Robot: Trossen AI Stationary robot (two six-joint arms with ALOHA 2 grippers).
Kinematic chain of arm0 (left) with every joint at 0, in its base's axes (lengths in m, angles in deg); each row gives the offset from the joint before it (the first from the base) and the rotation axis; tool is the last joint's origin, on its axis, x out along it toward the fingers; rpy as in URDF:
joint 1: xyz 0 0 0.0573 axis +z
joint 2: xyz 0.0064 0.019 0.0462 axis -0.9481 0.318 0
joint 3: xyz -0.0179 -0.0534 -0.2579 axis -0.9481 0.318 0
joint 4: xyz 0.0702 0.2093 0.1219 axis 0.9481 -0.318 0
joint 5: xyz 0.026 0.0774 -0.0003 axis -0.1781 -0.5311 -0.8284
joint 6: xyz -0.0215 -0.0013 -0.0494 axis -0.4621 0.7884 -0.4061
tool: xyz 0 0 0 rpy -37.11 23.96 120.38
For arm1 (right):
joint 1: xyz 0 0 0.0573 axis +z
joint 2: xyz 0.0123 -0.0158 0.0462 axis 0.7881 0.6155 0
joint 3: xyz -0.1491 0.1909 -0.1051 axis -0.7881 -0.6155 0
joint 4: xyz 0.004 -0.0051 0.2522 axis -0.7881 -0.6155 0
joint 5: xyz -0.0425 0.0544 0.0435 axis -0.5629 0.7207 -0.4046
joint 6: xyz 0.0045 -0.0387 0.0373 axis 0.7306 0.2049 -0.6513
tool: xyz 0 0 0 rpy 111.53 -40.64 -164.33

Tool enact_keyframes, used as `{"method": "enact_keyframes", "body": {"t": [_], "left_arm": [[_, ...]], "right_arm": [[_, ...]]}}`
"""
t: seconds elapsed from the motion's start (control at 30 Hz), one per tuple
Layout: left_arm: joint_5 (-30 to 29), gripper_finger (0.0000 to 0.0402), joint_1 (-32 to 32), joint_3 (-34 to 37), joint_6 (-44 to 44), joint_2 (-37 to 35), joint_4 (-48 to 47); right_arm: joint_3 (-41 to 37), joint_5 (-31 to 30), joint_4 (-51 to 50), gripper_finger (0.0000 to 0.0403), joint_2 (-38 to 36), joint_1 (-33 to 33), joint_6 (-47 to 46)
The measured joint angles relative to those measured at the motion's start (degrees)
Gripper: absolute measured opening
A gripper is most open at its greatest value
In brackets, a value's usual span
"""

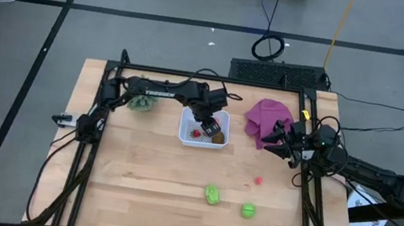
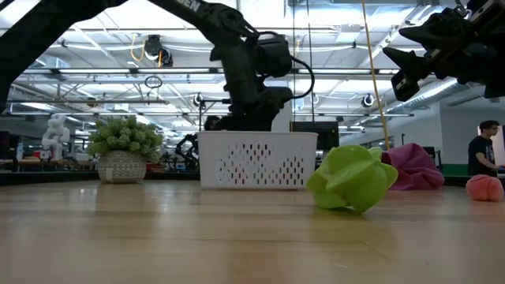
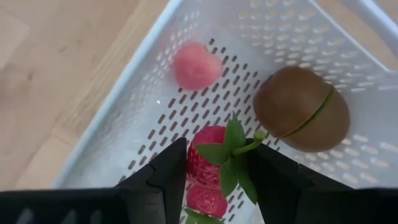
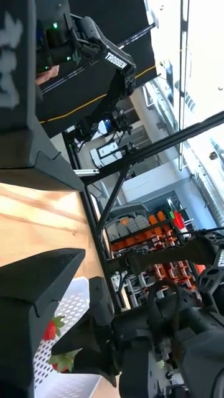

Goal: Pick and placing Produce into tupperware
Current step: Put the red strawberry into the white bin, then put the green starfruit into the white bin

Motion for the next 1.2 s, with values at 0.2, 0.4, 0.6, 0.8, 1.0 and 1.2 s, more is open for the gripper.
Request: {"method": "enact_keyframes", "body": {"t": [0.2, 0.4, 0.6, 0.8, 1.0, 1.2], "left_arm": [[-0.77, 0.0156, -0.13, -0.04, -0.03, 1.1, 0.59], [-0.73, 0.0156, -0.08, 0.02, -0.4, 2.61, 0.51], [-0.84, 0.0156, -0.08, 0.02, -1.09, 2.53, 0.92], [-0.72, 0.0163, -0.09, 0.02, -0.85, 2.53, 1.6], [1.63, 0.0191, -0.03, 0.02, -1.06, 2.51, 1.96], [0.18, 0.0206, -0.03, 0.02, -1.04, 2.51, 1.83]], "right_arm": [[0.0, 0.0, 0.0, 0.0151, 0.0, 0.0, -0.03], [0.01, 0.0, 0.1, 0.0151, 0.0, 0.02, -0.37], [0.04, 0.02, -0.06, 0.0151, 0.0, 0.02, -0.02], [0.04, 0.18, -0.02, 0.0151, 0.0, 0.02, 0.0], [0.04, 1.45, -0.04, 0.0151, 0.0, 0.02, 0.0], [0.04, 1.53, -0.02, 0.0151, 0.0, 0.02, -0.22]]}}
